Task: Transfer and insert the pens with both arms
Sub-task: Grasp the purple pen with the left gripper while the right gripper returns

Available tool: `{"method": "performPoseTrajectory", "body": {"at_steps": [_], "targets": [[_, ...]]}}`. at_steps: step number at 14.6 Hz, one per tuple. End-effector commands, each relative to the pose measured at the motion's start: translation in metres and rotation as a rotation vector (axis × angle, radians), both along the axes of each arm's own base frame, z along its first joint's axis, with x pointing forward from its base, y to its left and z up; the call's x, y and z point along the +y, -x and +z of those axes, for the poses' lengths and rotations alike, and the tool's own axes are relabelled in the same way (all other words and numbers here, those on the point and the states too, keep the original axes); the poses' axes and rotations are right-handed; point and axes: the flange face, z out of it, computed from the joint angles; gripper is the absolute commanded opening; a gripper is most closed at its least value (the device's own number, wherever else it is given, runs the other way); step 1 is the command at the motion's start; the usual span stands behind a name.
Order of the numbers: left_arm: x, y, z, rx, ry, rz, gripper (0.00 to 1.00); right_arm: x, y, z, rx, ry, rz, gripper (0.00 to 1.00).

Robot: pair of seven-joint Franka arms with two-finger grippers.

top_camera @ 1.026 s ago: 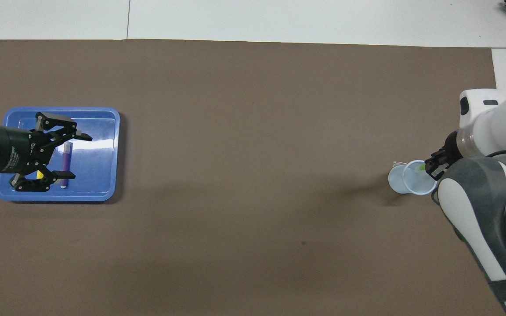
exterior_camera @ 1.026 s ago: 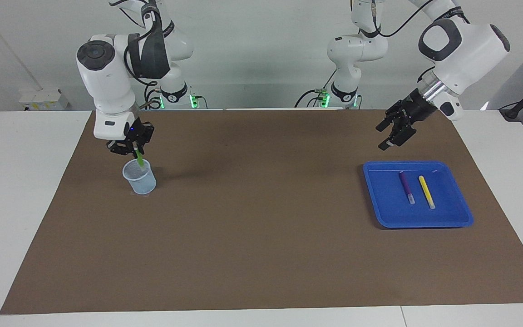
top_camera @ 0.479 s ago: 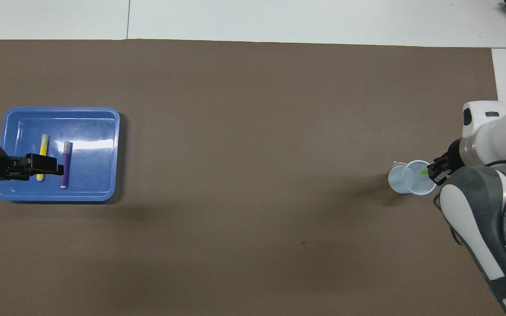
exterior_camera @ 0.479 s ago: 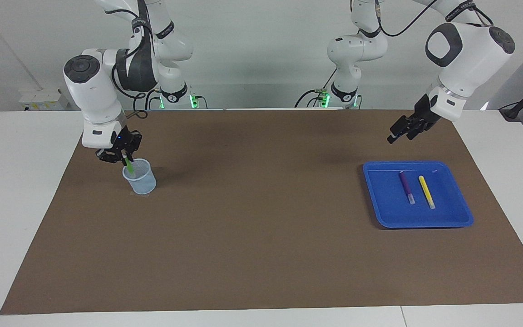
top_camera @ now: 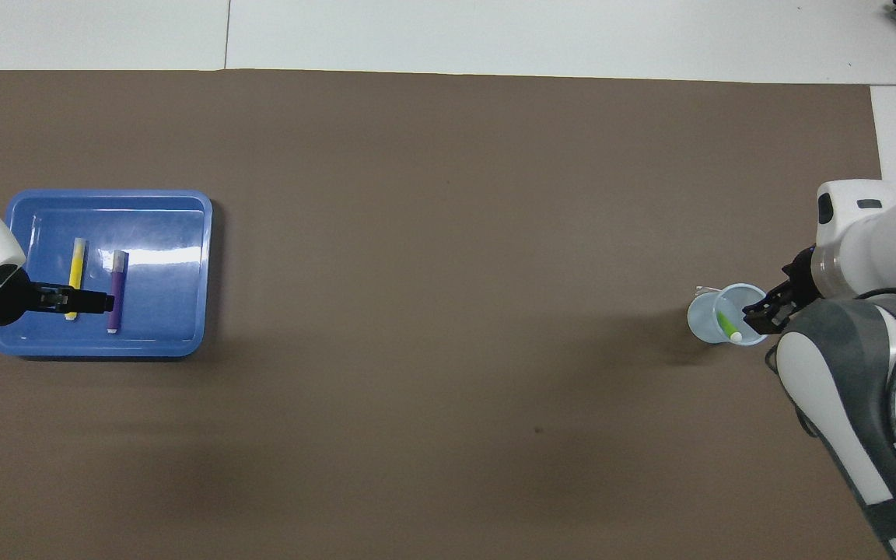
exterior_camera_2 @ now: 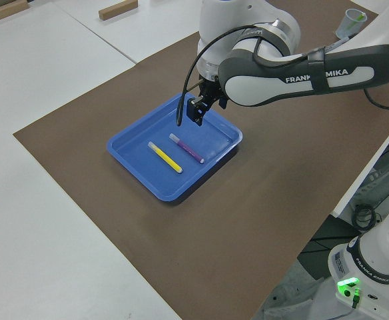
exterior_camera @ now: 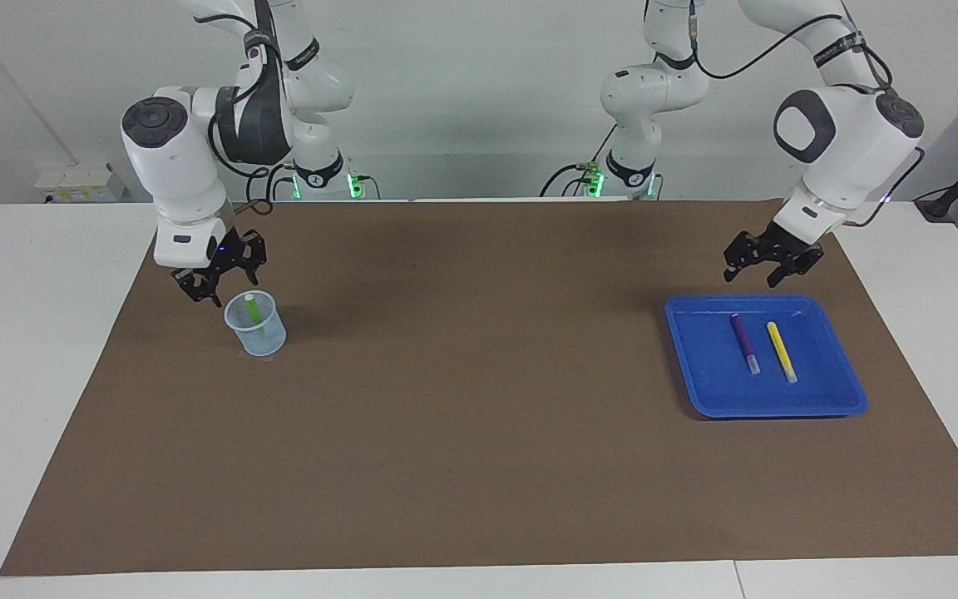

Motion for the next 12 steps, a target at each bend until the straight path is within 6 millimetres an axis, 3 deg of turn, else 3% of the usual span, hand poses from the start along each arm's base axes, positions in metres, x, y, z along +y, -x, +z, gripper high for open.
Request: {"method": "performPoseTrajectory", "body": {"at_steps": [1,9,12], "targets": [[0.005,-0.009,-0.023,-0.020,-0.028,-0.053,0.81,0.002,0.009,0.001,0.007,-0.045,-0.023,0.80],[0.013,-0.034,-0.080,-0.084,-0.102,-0.096,0.79,0.036,0.016,0.004,0.079,-0.187,-0.239,0.81],[0.020,-0.038,-0.092,-0.097,-0.106,-0.082,0.77,0.077,0.019,0.006,0.098,-0.274,-0.285,0.81]]}}
